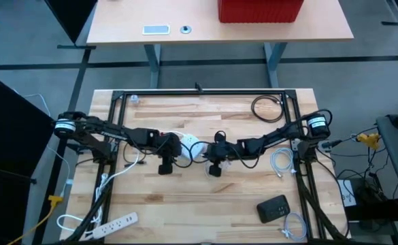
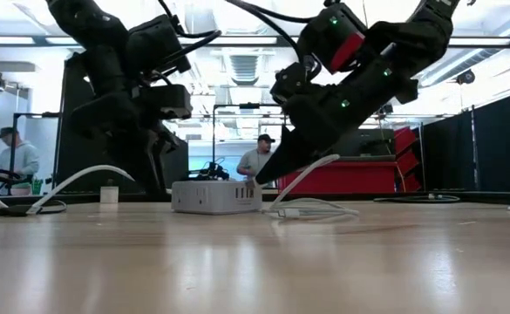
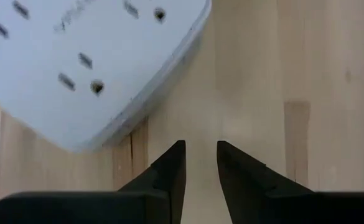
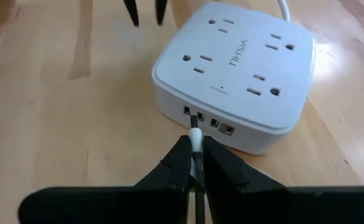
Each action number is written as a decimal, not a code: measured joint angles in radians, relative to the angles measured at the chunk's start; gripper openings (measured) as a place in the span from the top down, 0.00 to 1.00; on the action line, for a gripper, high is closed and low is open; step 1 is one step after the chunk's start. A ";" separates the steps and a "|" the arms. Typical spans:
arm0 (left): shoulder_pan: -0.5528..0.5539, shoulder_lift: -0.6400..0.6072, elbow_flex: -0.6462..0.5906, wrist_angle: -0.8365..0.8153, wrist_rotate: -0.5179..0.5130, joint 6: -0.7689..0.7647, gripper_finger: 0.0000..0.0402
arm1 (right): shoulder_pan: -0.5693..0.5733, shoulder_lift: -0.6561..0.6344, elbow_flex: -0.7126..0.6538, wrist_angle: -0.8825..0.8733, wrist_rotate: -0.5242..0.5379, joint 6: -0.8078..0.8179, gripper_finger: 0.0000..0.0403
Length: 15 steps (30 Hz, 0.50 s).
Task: Insert USB
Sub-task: Insert the white USB cable into the top white outlet extension
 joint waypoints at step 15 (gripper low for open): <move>0.136 -0.043 0.013 -0.029 -0.270 0.238 0.84 | 0.078 0.001 -0.005 0.016 0.281 0.098 0.97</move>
